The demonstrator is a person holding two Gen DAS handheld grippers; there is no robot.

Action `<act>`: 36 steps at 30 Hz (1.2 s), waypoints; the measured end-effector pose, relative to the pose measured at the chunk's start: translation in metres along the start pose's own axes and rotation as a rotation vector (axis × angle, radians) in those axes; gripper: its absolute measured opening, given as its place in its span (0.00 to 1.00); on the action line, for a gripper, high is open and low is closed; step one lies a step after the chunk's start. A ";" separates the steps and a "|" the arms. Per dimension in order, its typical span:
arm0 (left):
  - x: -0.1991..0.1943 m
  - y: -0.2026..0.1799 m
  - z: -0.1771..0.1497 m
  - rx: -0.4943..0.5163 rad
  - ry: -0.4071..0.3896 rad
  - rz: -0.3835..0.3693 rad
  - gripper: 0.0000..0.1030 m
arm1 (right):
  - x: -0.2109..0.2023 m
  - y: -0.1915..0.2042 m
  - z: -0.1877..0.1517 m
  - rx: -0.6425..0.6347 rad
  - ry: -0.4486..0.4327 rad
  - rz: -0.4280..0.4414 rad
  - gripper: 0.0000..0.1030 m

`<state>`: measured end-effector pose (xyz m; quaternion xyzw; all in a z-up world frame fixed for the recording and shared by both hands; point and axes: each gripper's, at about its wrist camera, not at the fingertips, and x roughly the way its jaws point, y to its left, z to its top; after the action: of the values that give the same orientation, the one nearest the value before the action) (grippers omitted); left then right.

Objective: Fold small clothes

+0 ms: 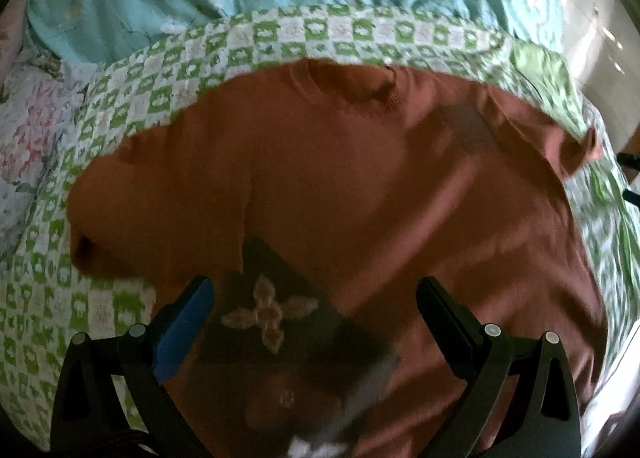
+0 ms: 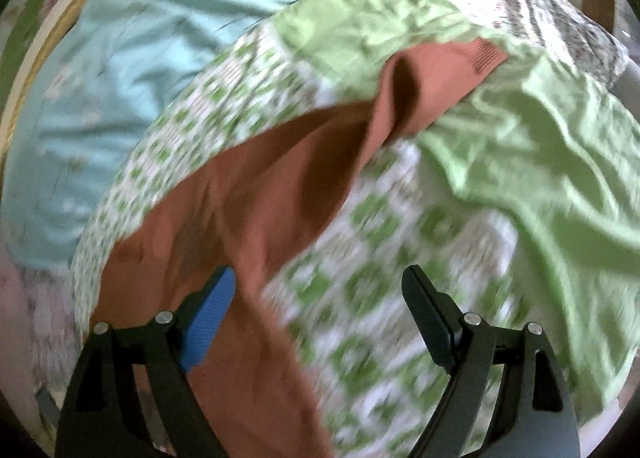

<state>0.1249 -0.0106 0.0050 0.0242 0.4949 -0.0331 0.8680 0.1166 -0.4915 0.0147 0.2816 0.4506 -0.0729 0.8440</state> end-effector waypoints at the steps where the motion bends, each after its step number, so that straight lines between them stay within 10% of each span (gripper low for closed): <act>1: 0.003 0.001 0.008 -0.012 -0.005 0.003 0.98 | 0.003 -0.005 0.011 0.013 -0.009 -0.013 0.83; 14: 0.051 -0.008 0.050 -0.073 0.044 0.036 0.98 | 0.069 -0.088 0.179 0.278 -0.012 -0.192 0.81; 16: 0.056 -0.012 0.054 -0.085 0.050 0.021 0.98 | 0.089 -0.096 0.190 0.276 0.043 -0.242 0.72; 20: 0.064 -0.018 0.059 -0.106 0.060 -0.002 0.98 | 0.111 -0.110 0.189 0.283 0.116 -0.263 0.09; 22: 0.067 -0.020 0.059 -0.109 0.063 -0.014 0.98 | 0.104 -0.104 0.185 0.250 0.078 -0.255 0.08; 29: 0.071 -0.014 0.058 -0.146 0.078 -0.057 0.98 | 0.068 -0.008 0.155 0.023 -0.065 0.070 0.08; 36: 0.054 0.027 0.044 -0.260 0.061 -0.097 0.98 | 0.082 0.140 0.078 -0.134 0.046 0.458 0.08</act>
<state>0.1922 0.0117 -0.0194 -0.1114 0.5217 -0.0097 0.8458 0.2736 -0.4065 0.0399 0.3214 0.3977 0.1571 0.8449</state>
